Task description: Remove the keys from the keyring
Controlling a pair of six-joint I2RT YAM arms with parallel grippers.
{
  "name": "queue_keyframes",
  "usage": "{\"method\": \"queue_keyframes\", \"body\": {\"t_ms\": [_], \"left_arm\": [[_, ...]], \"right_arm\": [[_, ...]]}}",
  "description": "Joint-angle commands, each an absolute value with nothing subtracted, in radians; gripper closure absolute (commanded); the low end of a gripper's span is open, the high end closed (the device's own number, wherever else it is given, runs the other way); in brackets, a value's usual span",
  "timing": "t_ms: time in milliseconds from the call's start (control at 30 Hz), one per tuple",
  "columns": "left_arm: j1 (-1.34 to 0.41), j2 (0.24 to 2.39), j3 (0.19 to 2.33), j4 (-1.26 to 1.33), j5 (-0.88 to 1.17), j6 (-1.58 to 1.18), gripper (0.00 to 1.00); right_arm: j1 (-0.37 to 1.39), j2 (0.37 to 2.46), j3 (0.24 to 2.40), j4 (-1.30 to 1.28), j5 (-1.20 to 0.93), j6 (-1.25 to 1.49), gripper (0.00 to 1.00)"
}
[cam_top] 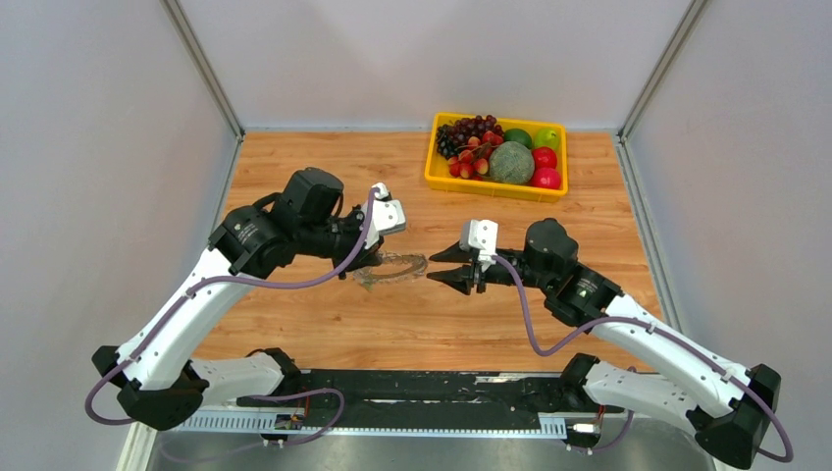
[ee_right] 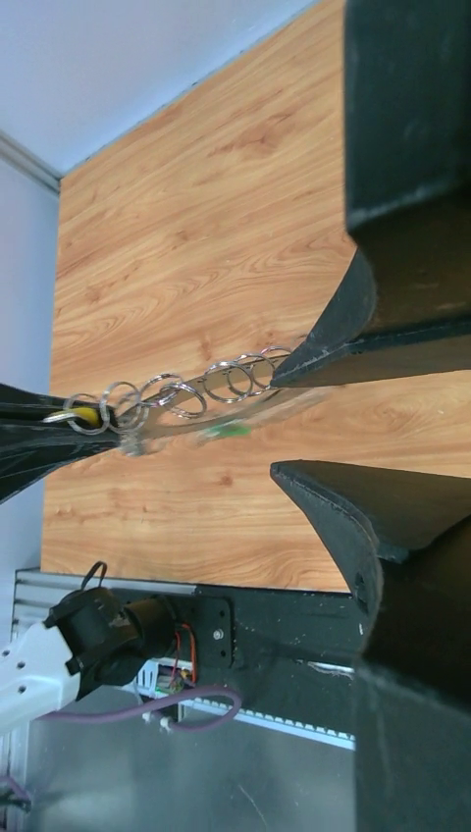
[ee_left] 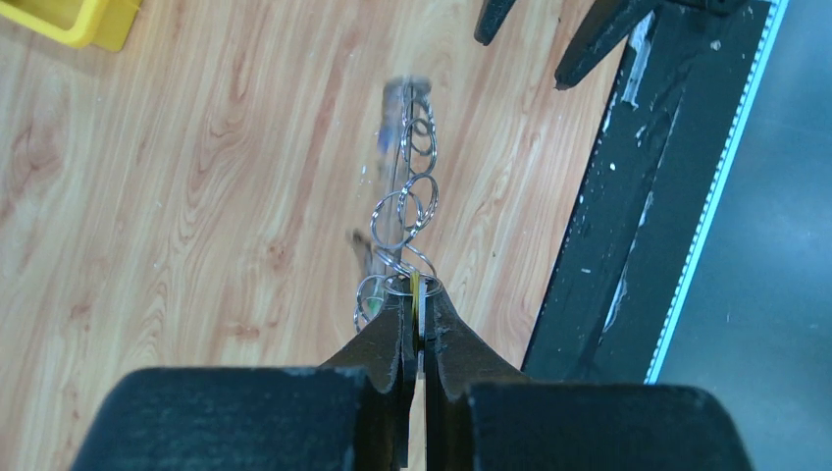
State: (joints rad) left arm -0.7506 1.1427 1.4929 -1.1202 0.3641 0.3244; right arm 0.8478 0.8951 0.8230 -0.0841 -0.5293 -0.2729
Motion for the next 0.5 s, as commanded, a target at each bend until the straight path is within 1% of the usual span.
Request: {"method": "queue_keyframes", "body": {"t_ms": [0,233,467], "left_arm": [[-0.763,1.139,1.528,-1.130,0.429,0.452,1.00],[-0.796,1.154,1.551,-1.152,0.424,0.490,1.00],[-0.829,1.143,1.571,-1.142,0.429,0.525,1.00]], "right_arm": [[0.845,0.940,0.930,-0.020,-0.635,-0.279,0.62],[0.846,1.013,0.998,-0.015,-0.728,-0.368,0.63],[0.846,1.075,1.027,0.026,-0.803,-0.381,0.64]]}}
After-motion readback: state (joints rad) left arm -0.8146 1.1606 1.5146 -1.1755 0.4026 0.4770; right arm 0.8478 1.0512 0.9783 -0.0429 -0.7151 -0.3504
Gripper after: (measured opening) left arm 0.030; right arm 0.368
